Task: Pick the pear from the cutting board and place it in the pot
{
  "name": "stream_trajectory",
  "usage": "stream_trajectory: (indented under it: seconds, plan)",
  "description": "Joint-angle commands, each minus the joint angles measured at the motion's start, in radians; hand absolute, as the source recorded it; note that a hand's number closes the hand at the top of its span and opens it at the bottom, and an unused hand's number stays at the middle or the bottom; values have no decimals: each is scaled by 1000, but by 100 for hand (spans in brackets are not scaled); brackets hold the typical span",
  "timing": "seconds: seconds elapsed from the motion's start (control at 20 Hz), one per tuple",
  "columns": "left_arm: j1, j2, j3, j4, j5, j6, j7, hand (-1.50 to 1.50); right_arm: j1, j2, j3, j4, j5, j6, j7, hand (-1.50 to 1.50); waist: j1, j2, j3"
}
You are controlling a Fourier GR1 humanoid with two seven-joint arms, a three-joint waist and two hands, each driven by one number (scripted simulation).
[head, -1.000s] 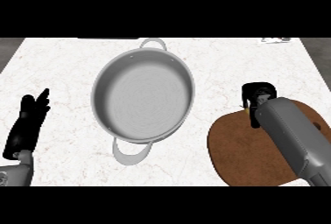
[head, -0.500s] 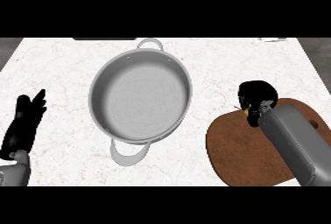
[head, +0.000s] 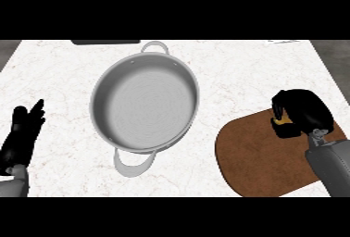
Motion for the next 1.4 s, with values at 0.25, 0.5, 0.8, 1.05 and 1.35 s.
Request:
stream_trajectory:
  seconds: [0.25, 0.5, 0.8, 1.05, 1.35]
  plan:
    - [-8, -34, -32, -20, -21, 14, 38, 0, 44, 20, -138, -421, -86, -146, -5, 150, 6, 1, 0]
    - [-18, -15, -13, -39, -6, -1, 42, 0, 4, 68, -199, -647, -201, -141, 25, 150, 14, 1, 0]
    - [-42, -18, -23, -16, -15, -22, 31, 0, -172, 83, -178, -832, -245, 43, 273, 150, 27, 6, -1]
    - [-39, -21, -18, -13, -28, -13, 25, 0, -482, 168, -81, -666, -267, 147, 472, 150, 44, 7, -2]
    - [-7, -43, -36, -18, -39, -18, 6, 0, -665, 325, 13, -483, -225, 171, 630, 150, 46, 8, -2]
